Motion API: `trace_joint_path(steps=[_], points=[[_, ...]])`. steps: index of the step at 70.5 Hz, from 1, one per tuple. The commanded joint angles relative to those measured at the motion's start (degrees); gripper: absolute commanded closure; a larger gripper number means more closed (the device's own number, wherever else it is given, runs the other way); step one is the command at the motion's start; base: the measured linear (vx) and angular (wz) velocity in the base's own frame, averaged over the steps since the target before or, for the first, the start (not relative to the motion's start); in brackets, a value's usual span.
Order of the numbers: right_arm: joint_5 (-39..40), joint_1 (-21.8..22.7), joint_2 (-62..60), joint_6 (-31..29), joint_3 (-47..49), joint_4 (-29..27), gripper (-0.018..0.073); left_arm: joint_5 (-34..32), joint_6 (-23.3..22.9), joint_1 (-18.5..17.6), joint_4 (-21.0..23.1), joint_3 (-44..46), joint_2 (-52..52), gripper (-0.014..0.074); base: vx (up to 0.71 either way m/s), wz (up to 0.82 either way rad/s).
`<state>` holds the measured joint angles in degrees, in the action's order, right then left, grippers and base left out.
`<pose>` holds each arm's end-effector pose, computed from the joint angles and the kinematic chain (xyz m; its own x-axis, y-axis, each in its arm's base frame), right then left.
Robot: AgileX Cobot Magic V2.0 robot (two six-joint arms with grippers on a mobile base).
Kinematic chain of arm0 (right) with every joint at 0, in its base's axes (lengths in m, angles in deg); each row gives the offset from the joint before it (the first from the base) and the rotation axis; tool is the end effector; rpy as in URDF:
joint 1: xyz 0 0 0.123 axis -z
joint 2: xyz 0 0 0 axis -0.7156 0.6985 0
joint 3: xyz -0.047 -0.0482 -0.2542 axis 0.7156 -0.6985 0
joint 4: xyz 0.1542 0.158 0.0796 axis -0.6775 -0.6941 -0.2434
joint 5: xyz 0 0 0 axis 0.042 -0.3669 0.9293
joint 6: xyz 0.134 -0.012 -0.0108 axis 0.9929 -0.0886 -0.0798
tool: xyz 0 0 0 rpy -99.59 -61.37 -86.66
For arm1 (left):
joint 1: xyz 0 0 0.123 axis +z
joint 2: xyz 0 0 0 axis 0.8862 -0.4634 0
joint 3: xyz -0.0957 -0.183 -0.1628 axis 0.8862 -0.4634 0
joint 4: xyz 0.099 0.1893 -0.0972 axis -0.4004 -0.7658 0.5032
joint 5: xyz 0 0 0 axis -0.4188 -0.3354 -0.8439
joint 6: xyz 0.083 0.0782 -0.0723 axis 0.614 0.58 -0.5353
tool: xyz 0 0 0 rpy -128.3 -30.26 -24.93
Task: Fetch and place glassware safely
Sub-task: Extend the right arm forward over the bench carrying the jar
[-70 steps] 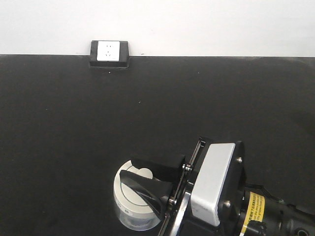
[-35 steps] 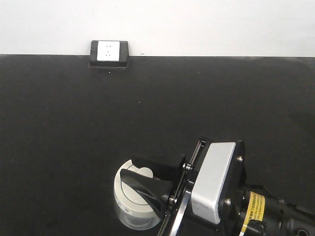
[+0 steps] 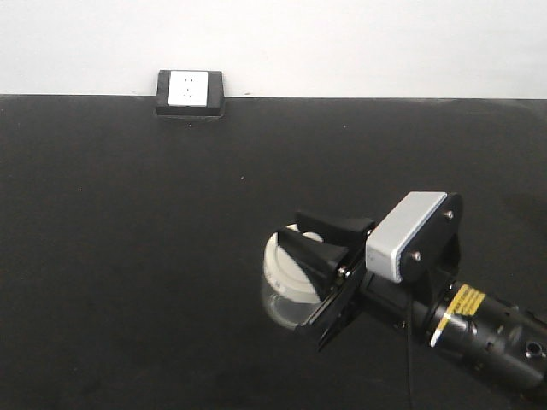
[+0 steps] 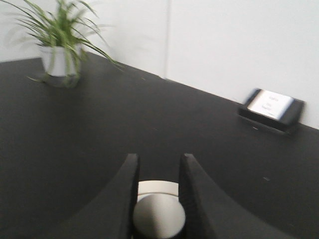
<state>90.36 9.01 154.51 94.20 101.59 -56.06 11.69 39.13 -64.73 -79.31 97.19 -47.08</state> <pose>0.2107 0.1868 0.2452 -0.0132 -0.0686 -0.9976 -0.7314 0.6810 -0.0372 0.0854 -0.0015 0.2456 -0.1411 0.0329 -0.9895 0.0302 0.9991 0.0289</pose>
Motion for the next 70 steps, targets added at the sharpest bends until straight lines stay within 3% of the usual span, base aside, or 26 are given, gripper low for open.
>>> trace_joint_path(steps=[1,25,38,50,70], points=[[9.0,4.3,1.4,0.5,1.9,2.2,0.0560,-3.8,0.0,-0.3,0.4,1.3,-0.7,0.0603,0.00,0.00],[19.4,13.4,16.6,7.3,10.6,14.3,0.0560,-3.8,0.0,-0.3,0.4,1.3,-0.7,0.0603,0.00,0.00],[25.7,15.3,26.6,6.3,17.0,14.7,0.0560,-3.8,0.0,-0.3,0.4,1.3,-0.7,0.0603,0.00,0.00],[30.6,15.3,36.1,-0.6,22.2,14.8,0.0560,-3.8,0.0,-0.3,0.4,1.3,-0.7,0.0603,0.00,0.00],[36.1,15.3,46.2,-0.8,26.1,14.3,0.0560,-3.8,0.0,-0.3,0.4,1.3,-0.7,0.0603,0.00,0.00]])
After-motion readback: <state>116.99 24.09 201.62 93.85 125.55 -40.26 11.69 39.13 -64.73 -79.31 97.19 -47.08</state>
